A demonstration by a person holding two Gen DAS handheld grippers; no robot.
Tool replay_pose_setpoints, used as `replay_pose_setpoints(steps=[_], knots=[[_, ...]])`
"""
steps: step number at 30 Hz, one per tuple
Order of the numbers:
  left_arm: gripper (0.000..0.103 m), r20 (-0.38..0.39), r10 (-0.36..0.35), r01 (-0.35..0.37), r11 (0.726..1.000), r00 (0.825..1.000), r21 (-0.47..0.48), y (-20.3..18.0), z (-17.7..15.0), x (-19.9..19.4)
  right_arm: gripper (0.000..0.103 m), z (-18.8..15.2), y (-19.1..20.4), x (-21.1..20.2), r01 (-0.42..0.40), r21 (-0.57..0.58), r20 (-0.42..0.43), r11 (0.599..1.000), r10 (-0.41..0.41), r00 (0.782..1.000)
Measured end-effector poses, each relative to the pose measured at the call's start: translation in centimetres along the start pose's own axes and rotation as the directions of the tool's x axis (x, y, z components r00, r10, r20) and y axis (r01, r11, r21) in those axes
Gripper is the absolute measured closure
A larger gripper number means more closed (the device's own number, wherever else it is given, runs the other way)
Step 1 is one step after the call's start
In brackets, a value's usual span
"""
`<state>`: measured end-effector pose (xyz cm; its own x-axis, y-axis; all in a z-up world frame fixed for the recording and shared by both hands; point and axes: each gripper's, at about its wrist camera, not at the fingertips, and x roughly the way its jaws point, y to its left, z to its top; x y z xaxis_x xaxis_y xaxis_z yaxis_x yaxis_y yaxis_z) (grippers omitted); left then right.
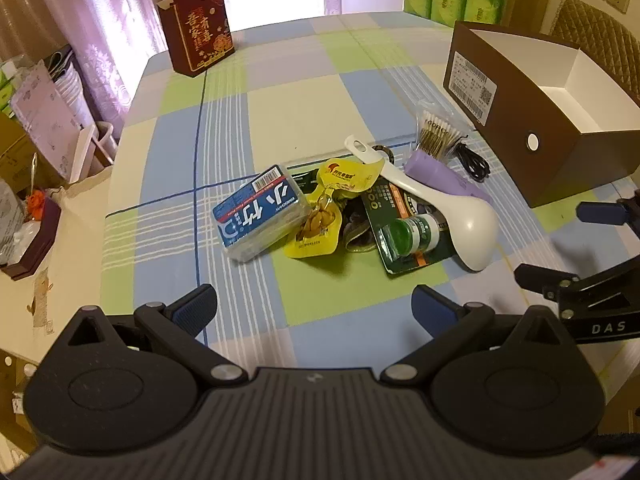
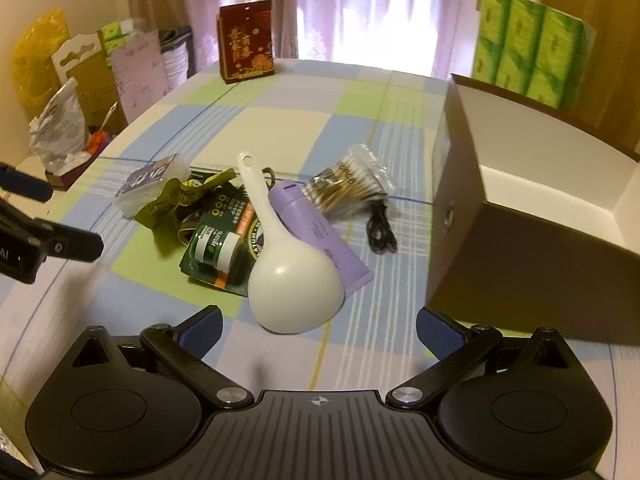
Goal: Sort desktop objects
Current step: 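Close the right gripper on the white rice scoop handle, then lift the scoop with the right gripper while the left gripper grasps the yellow snack packet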
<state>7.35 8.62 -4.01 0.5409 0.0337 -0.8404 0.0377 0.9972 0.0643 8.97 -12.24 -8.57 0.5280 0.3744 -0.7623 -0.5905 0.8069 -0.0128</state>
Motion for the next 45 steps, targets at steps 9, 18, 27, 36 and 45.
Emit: replay_pose_setpoints(steps=[9, 18, 27, 36, 45], knots=[[0.001, 0.004, -0.010, 0.010, 1.000, 1.000, 0.014, 0.9, 0.6, 1.8, 0.017, -0.2, 1.8, 3.4, 0.024, -0.164, 0.001, 0.986, -0.024, 1.000], [0.001, -0.016, -0.013, 0.013, 1.000, 1.000, 0.014, 1.5, 0.8, 2.8, 0.027, 0.3, 1.4, 5.9, -0.041, -0.195, 0.000, 0.980, 0.042, 0.999], [0.001, -0.023, -0.009, 0.009, 1.000, 1.000, 0.010, 1.7, 0.9, 3.0, 0.035, 1.5, 0.2, 7.2, -0.143, -0.246, -0.059, 0.959, 0.133, 0.989], [0.001, -0.032, -0.010, 0.010, 1.000, 0.999, -0.003, 1.5, 0.6, 3.1, 0.035, 0.4, -0.3, 5.7, -0.151, -0.197, -0.134, 0.969, 0.126, 0.983], [0.001, -0.037, -0.018, 0.019, 1.000, 0.999, 0.013, 1.0, 0.4, 3.2, 0.035, -1.6, -2.0, 2.1, -0.123, -0.067, -0.144, 0.990, 0.113, 0.983]])
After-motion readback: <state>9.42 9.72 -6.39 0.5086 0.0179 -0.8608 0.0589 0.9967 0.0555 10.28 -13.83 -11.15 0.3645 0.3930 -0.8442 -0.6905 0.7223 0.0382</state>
